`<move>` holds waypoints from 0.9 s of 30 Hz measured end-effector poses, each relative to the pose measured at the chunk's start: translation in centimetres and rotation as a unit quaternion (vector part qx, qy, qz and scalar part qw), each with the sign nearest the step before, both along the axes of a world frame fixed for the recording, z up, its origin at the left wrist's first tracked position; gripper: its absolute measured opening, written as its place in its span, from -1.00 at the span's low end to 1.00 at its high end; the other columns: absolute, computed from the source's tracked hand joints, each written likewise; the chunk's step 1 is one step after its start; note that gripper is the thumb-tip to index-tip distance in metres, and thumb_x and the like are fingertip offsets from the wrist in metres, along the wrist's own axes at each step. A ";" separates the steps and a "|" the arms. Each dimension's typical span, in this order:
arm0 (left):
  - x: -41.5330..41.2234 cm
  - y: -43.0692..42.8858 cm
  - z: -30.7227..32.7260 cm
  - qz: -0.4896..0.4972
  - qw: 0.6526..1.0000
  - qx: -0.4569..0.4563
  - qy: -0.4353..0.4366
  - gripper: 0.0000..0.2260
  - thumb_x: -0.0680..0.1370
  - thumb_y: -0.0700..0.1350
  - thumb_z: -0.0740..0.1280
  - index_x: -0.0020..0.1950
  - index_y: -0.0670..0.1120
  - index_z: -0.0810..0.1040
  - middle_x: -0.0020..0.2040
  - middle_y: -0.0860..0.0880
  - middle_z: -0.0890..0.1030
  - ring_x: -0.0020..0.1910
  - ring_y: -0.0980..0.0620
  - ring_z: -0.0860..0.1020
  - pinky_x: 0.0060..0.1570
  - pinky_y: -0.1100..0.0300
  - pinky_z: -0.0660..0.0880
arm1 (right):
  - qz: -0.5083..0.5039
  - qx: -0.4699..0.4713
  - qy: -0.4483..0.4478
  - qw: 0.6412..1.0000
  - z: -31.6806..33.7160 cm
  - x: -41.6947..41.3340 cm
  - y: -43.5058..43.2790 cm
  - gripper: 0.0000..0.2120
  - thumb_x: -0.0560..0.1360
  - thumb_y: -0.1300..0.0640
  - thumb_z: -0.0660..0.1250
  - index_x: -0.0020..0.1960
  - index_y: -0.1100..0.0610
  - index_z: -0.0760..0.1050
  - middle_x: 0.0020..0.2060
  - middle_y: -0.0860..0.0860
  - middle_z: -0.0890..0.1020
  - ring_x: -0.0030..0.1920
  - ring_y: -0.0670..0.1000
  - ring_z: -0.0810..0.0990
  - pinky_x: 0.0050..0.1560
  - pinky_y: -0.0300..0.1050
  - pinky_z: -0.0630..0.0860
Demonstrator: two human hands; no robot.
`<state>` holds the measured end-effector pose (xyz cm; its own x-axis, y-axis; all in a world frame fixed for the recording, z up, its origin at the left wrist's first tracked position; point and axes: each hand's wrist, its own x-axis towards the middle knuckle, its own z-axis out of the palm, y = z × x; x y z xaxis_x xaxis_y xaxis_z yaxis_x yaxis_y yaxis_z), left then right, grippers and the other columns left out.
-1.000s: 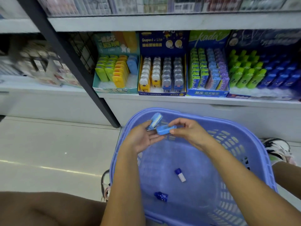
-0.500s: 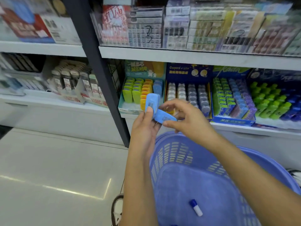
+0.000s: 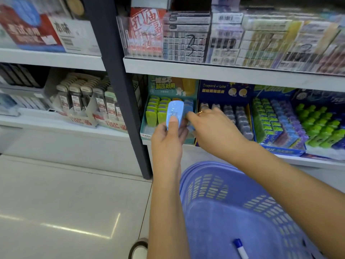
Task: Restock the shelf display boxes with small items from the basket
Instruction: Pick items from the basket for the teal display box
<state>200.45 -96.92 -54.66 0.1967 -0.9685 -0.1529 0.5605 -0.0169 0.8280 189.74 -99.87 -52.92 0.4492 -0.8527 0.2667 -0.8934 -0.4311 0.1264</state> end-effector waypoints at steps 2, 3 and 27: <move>0.4 -0.2 0.1 0.003 1.000 -0.018 -0.005 -0.79 0.63 -0.12 0.19 0.07 -0.26 0.48 -0.05 -0.15 0.65 -0.01 0.06 0.65 -0.10 0.34 0.57 | -0.030 0.047 -0.125 0.991 0.0 -0.3 -1.0 -0.71 0.48 0.23 0.26 0.19 0.14 0.41 -0.01 0.14 0.58 0.04 0.17 0.51 0.00 -0.04 0.41; 0.7 -0.3 0.0 0.011 1.000 -0.020 -0.013 -0.77 0.62 -0.12 0.20 0.10 -0.29 0.47 -0.03 -0.16 0.65 -0.02 0.06 0.66 -0.10 0.33 0.58 | -0.043 0.063 -0.208 0.975 0.1 -0.6 -1.6 -0.70 0.48 0.22 0.30 0.21 0.13 0.45 0.04 0.15 0.55 0.06 0.16 0.50 0.02 -0.10 0.38; 3.9 1.0 -4.8 0.061 0.978 0.054 -0.191 -0.94 0.50 -0.08 0.40 -0.07 -0.03 0.64 -0.12 -0.02 0.68 -0.13 0.11 0.63 -0.19 0.30 0.56 | -0.023 0.066 -0.280 0.958 -2.3 -2.0 -7.5 -0.77 0.42 0.18 0.44 0.07 0.16 0.56 -0.02 0.07 0.64 -0.05 0.01 0.58 -0.01 -0.16 0.50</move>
